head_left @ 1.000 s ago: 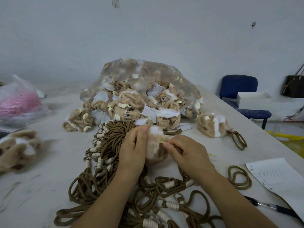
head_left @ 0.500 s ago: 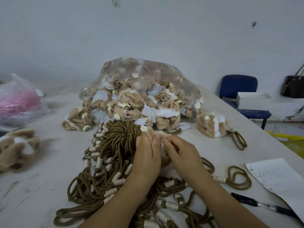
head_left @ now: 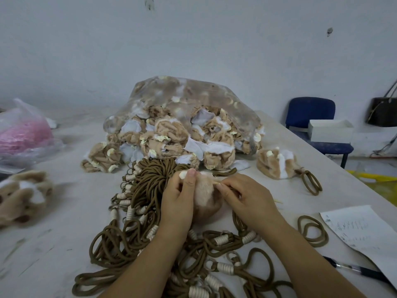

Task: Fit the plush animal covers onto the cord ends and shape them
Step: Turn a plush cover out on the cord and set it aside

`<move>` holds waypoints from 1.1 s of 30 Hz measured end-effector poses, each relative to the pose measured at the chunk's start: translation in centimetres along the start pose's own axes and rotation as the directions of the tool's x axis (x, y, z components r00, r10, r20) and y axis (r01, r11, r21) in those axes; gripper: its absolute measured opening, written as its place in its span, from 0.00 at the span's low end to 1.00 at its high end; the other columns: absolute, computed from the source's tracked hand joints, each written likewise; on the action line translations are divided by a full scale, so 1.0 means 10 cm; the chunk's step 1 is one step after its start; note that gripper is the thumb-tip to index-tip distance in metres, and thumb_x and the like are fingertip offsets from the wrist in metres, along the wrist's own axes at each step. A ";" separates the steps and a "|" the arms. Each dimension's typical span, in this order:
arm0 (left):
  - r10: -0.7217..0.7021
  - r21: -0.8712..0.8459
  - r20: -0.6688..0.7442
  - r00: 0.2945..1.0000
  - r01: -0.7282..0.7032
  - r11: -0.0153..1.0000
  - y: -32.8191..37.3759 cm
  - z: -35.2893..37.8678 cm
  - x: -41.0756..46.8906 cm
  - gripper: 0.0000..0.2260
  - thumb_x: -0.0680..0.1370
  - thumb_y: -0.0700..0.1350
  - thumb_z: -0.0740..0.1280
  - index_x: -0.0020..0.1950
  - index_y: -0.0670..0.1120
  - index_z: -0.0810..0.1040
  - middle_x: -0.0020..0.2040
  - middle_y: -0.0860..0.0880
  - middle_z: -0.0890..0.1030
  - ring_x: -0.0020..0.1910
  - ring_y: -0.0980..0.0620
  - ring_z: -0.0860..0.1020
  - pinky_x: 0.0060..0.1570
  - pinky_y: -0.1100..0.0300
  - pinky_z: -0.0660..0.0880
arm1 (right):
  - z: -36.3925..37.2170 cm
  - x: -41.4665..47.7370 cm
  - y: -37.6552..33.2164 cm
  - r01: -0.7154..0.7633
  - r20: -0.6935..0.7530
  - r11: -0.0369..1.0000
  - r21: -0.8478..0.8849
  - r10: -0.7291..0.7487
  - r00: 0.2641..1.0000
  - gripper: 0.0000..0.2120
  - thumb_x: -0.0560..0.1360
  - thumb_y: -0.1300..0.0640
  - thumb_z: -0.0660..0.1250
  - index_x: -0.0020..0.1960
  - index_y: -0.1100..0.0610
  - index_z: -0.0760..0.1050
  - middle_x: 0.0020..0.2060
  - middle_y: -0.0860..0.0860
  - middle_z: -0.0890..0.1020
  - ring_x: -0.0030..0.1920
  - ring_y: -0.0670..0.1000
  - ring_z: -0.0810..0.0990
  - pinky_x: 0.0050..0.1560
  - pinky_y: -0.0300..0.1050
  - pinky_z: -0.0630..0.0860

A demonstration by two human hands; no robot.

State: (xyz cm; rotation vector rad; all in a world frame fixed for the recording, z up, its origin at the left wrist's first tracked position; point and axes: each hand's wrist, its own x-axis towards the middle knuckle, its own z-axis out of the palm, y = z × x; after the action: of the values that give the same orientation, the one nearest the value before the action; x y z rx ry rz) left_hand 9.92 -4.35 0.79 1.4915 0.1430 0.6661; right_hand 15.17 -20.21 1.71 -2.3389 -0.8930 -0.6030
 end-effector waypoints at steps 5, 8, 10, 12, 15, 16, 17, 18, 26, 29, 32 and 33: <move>0.020 0.059 -0.012 1.000 -0.019 0.998 -0.02 -0.04 0.03 0.17 0.74 0.65 0.62 0.43 0.53 0.79 0.43 0.48 0.82 0.43 0.52 0.81 0.43 0.54 0.78 | -0.04 0.00 0.00 0.008 -0.003 0.998 -0.064 -0.008 1.000 0.19 0.77 0.36 0.49 0.44 0.43 0.76 0.37 0.40 0.75 0.41 0.41 0.72 0.36 0.37 0.70; 0.055 0.095 0.055 0.997 -0.060 0.994 -0.02 -0.02 0.00 0.19 0.77 0.65 0.58 0.45 0.52 0.79 0.43 0.52 0.82 0.42 0.57 0.80 0.41 0.63 0.77 | -0.03 0.00 -0.05 0.021 0.008 0.998 -0.054 -0.021 1.000 0.20 0.76 0.36 0.49 0.44 0.44 0.76 0.37 0.40 0.76 0.41 0.40 0.72 0.37 0.37 0.70; 0.068 0.077 0.086 0.994 -0.075 0.994 0.01 0.00 -0.02 0.19 0.75 0.64 0.57 0.46 0.52 0.78 0.41 0.59 0.82 0.39 0.62 0.79 0.37 0.70 0.74 | -0.02 -0.01 -0.07 0.003 0.011 1.000 0.011 -0.003 1.000 0.19 0.76 0.36 0.50 0.42 0.45 0.76 0.36 0.41 0.76 0.41 0.41 0.73 0.38 0.38 0.71; 0.089 0.054 0.100 0.991 -0.095 0.994 0.04 0.01 -0.04 0.18 0.75 0.63 0.56 0.45 0.51 0.76 0.37 0.60 0.80 0.35 0.65 0.77 0.35 0.71 0.72 | 0.00 -0.03 -0.09 -0.050 0.026 0.988 0.143 0.047 0.999 0.16 0.77 0.39 0.54 0.41 0.46 0.75 0.35 0.42 0.76 0.40 0.42 0.74 0.39 0.40 0.72; 0.110 0.019 0.085 0.990 -0.112 0.994 0.06 0.04 -0.06 0.18 0.75 0.61 0.55 0.44 0.49 0.75 0.35 0.59 0.79 0.33 0.65 0.75 0.35 0.72 0.72 | 0.05 -0.04 -0.12 -0.140 0.071 0.950 0.280 0.125 0.990 0.11 0.78 0.46 0.60 0.40 0.48 0.74 0.35 0.44 0.77 0.38 0.44 0.75 0.40 0.46 0.74; 0.115 0.018 0.075 0.991 -0.116 0.993 0.06 0.05 -0.06 0.19 0.75 0.61 0.55 0.45 0.48 0.76 0.37 0.58 0.80 0.35 0.66 0.77 0.36 0.73 0.72 | 0.06 -0.04 -0.15 -0.162 0.082 0.937 0.311 0.143 0.986 0.10 0.78 0.48 0.60 0.40 0.47 0.73 0.34 0.44 0.78 0.38 0.44 0.75 0.39 0.46 0.74; 0.122 0.026 0.078 0.989 -0.125 0.992 0.06 0.07 -0.08 0.19 0.75 0.61 0.54 0.46 0.49 0.77 0.39 0.56 0.82 0.39 0.66 0.79 0.39 0.73 0.72 | 0.08 -0.03 -0.18 -0.178 0.093 0.924 0.339 0.156 0.983 0.09 0.79 0.50 0.60 0.39 0.46 0.73 0.34 0.44 0.78 0.38 0.43 0.76 0.39 0.44 0.73; 0.128 0.036 0.087 0.988 -0.131 0.991 0.05 0.10 -0.09 0.20 0.76 0.61 0.53 0.49 0.50 0.78 0.42 0.55 0.82 0.42 0.65 0.80 0.42 0.73 0.73 | 0.11 -0.03 -0.20 -0.188 0.098 0.912 0.364 0.163 0.982 0.09 0.79 0.52 0.60 0.40 0.45 0.73 0.35 0.44 0.79 0.38 0.42 0.76 0.39 0.42 0.73; 0.091 0.087 0.120 0.989 -0.102 0.991 -0.03 0.07 -0.09 0.18 0.79 0.61 0.52 0.54 0.59 0.80 0.54 0.50 0.80 0.56 0.57 0.78 0.58 0.59 0.74 | 0.08 -0.02 -0.18 -0.195 0.122 0.924 0.328 0.163 0.979 0.09 0.80 0.53 0.60 0.42 0.46 0.73 0.35 0.45 0.78 0.38 0.44 0.75 0.40 0.48 0.74; 0.090 0.084 0.103 0.991 -0.099 0.992 0.01 0.06 -0.08 0.15 0.80 0.63 0.55 0.51 0.60 0.80 0.53 0.47 0.79 0.54 0.56 0.77 0.54 0.62 0.74 | 0.02 -0.03 -0.13 -0.174 0.111 0.945 0.277 0.148 0.983 0.09 0.79 0.50 0.58 0.41 0.44 0.71 0.35 0.43 0.77 0.39 0.43 0.75 0.41 0.48 0.73; 0.042 0.018 0.086 0.995 -0.043 0.999 0.06 0.04 -0.07 0.13 0.74 0.62 0.61 0.47 0.59 0.81 0.48 0.49 0.82 0.48 0.54 0.80 0.48 0.59 0.78 | -0.01 -0.04 -0.09 -0.149 0.113 0.962 0.230 0.126 0.986 0.09 0.79 0.48 0.58 0.42 0.45 0.73 0.37 0.42 0.77 0.40 0.42 0.75 0.42 0.44 0.73; 0.036 0.013 0.075 0.997 -0.037 0.999 0.06 0.04 -0.07 0.13 0.73 0.62 0.61 0.46 0.58 0.81 0.46 0.52 0.83 0.46 0.56 0.81 0.46 0.62 0.78 | -0.01 -0.04 -0.09 -0.149 0.122 0.963 0.226 0.124 0.985 0.08 0.79 0.48 0.58 0.43 0.44 0.73 0.37 0.42 0.77 0.41 0.41 0.75 0.42 0.43 0.73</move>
State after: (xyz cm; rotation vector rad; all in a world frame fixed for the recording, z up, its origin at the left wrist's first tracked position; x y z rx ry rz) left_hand 9.37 -5.02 1.23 1.5343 0.0632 0.6384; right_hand 14.27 -19.89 1.85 -2.2115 -0.7944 -0.3001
